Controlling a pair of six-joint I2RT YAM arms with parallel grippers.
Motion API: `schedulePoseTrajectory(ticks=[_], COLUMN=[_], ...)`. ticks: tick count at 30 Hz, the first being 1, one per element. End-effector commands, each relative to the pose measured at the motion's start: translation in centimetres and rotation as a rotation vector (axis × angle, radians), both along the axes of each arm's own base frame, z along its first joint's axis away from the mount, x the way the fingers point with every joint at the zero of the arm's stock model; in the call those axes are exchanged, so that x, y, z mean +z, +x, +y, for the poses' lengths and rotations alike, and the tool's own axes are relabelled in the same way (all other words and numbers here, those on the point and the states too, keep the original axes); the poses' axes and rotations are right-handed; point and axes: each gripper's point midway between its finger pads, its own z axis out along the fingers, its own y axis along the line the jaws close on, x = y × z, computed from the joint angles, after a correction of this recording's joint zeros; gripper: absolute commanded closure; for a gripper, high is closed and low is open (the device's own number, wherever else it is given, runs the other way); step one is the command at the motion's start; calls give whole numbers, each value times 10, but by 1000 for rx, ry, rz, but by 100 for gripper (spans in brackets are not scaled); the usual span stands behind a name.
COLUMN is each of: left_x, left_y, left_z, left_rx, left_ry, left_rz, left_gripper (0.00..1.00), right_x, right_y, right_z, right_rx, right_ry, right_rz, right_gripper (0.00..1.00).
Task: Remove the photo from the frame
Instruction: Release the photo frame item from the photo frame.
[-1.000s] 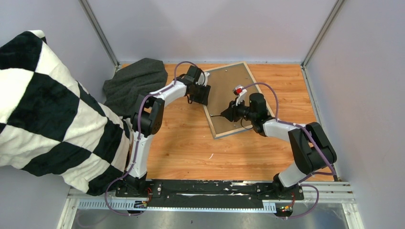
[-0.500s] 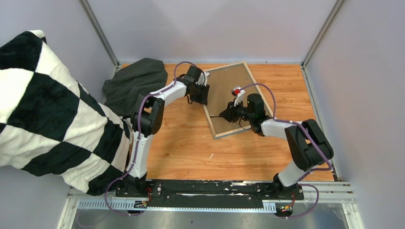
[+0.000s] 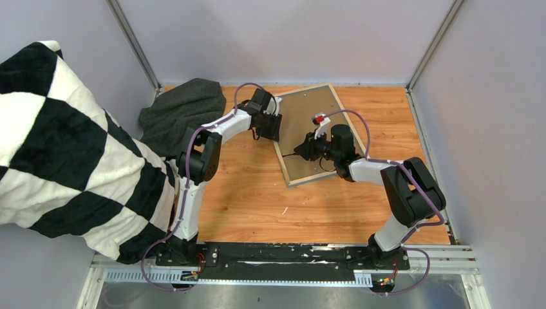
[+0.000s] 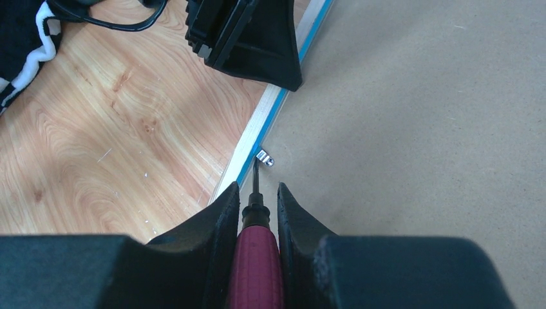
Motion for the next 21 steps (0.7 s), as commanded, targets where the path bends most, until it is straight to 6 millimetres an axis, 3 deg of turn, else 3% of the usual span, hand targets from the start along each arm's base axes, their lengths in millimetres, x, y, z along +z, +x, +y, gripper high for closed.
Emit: schedulePoseTrajectory(ticks=[1,9,17,21], left_x=[-70,-71,-70,-70], left_y=[-47,-48,-49,-50], left_z=[28,28,27,27], left_rx=[-66,-76,-93,-105], left_ry=[162,167,180,191], left_rz=[184,185,174,167], left_gripper=[100,100,100,100], right_x=[-6,1,7,9], right_y=[28,42,46,54], right_z=[-23,-50,-56,-75], right_rx=[-180,-364,-437,-576], right_ry=[-54,-71,-53,-17], right_rz=[-26,-70,-120,-122], right_gripper=[100,100,100,100])
